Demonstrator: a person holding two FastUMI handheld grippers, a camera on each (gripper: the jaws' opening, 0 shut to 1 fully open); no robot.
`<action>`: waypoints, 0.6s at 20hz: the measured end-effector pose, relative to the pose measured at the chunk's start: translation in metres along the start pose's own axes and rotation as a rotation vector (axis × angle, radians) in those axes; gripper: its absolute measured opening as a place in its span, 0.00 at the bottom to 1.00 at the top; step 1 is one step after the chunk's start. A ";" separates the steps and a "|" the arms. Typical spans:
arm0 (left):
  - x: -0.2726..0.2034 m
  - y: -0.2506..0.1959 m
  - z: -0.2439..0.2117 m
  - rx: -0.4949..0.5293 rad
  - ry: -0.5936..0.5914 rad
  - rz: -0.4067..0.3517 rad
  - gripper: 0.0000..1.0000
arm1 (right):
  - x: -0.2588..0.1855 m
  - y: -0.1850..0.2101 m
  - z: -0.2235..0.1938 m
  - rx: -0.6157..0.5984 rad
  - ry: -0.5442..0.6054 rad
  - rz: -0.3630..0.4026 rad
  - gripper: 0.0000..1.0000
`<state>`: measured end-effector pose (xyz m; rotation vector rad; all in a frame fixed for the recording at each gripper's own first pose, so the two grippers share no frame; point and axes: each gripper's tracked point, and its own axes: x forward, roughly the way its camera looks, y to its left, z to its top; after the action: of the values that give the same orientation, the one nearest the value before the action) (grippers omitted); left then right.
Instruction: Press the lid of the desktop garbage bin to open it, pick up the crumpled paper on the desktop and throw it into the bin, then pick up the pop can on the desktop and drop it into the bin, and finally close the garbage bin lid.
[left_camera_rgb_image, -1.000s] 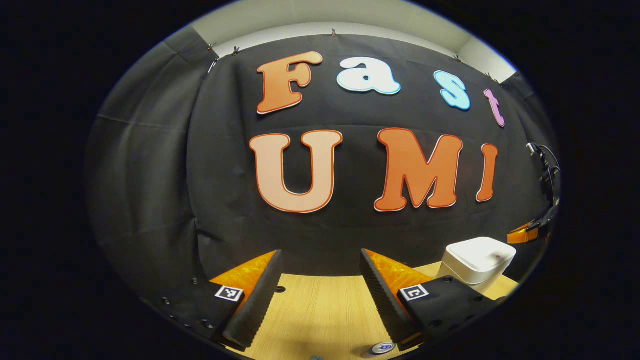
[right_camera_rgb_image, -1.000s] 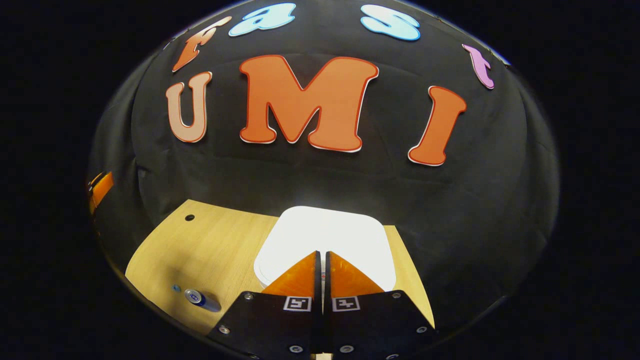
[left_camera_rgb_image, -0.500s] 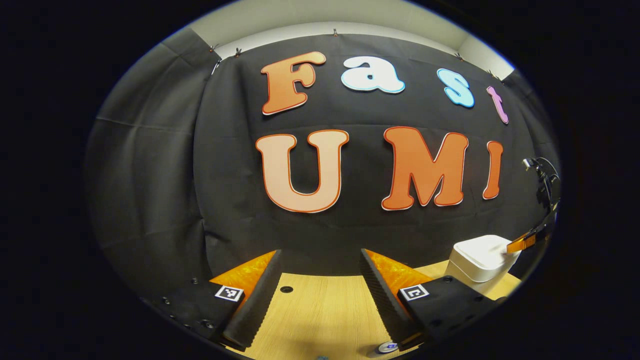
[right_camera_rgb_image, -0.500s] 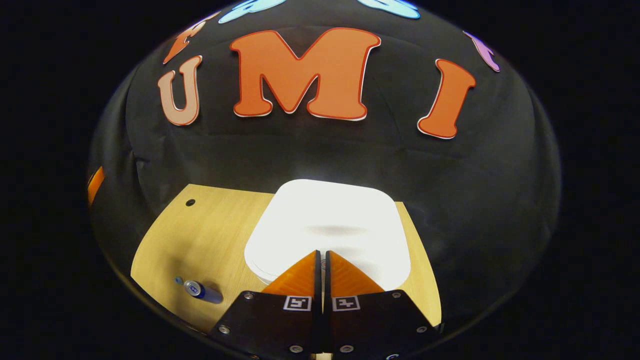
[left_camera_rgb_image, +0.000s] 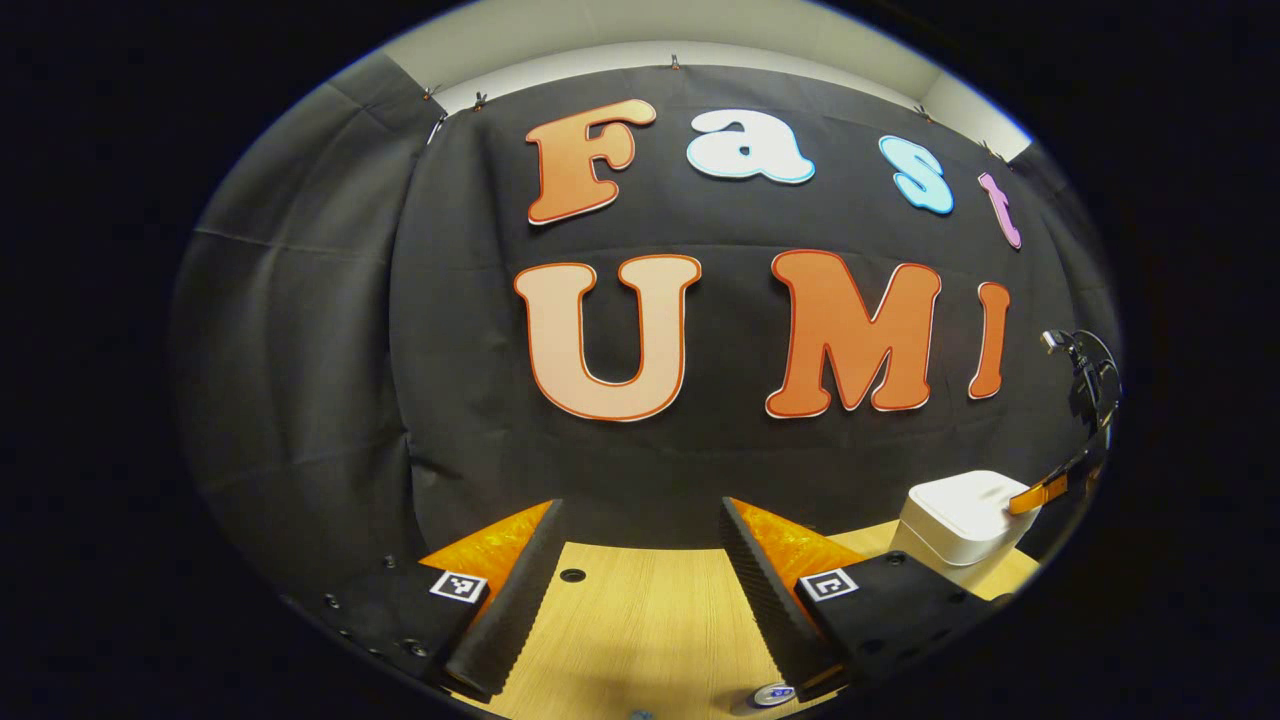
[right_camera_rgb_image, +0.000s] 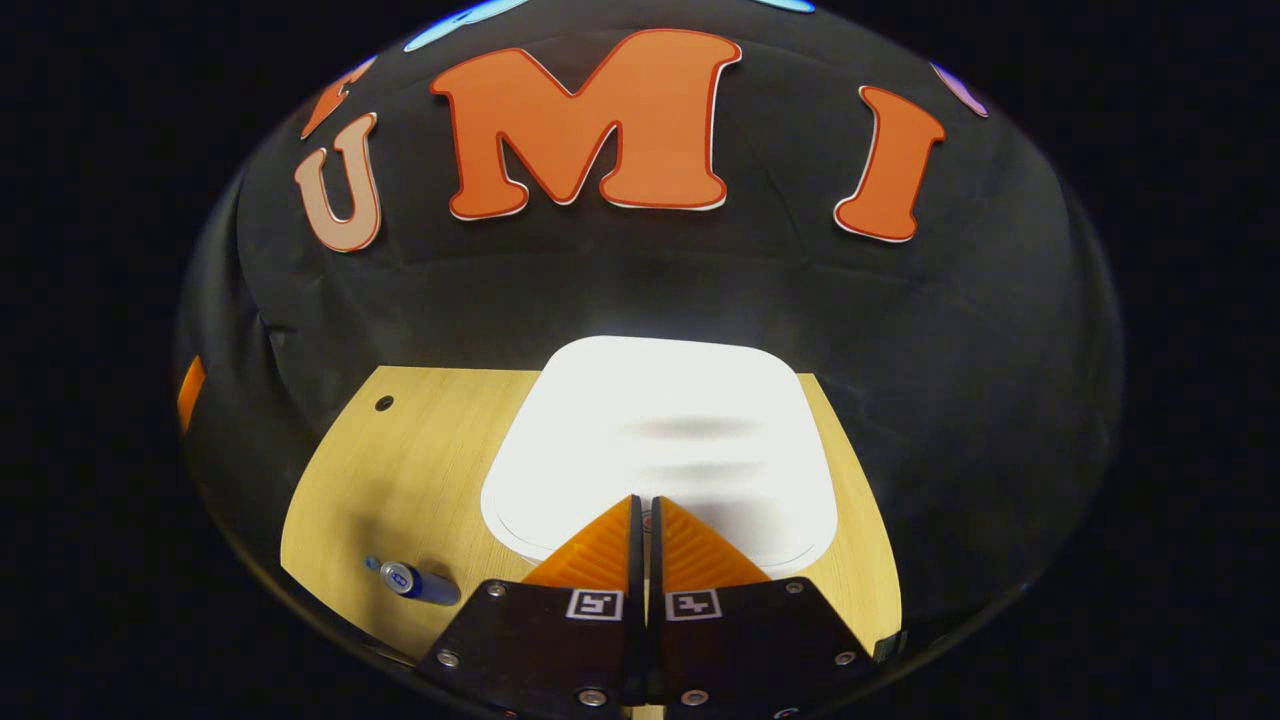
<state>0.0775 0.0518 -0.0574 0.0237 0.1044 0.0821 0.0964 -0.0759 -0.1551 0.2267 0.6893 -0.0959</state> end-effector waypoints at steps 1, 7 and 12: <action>0.001 -0.002 0.002 -0.002 -0.002 -0.006 0.98 | -0.001 0.000 0.003 -0.019 -0.016 -0.007 0.01; 0.001 -0.005 0.002 0.004 -0.008 -0.027 0.98 | -0.020 0.002 0.038 -0.073 -0.189 -0.014 0.01; 0.001 -0.010 0.005 0.015 -0.009 -0.053 0.98 | -0.047 -0.006 0.074 -0.120 -0.343 -0.068 0.01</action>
<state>0.0799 0.0420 -0.0531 0.0366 0.0965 0.0283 0.1056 -0.0985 -0.0706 0.0683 0.3592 -0.1545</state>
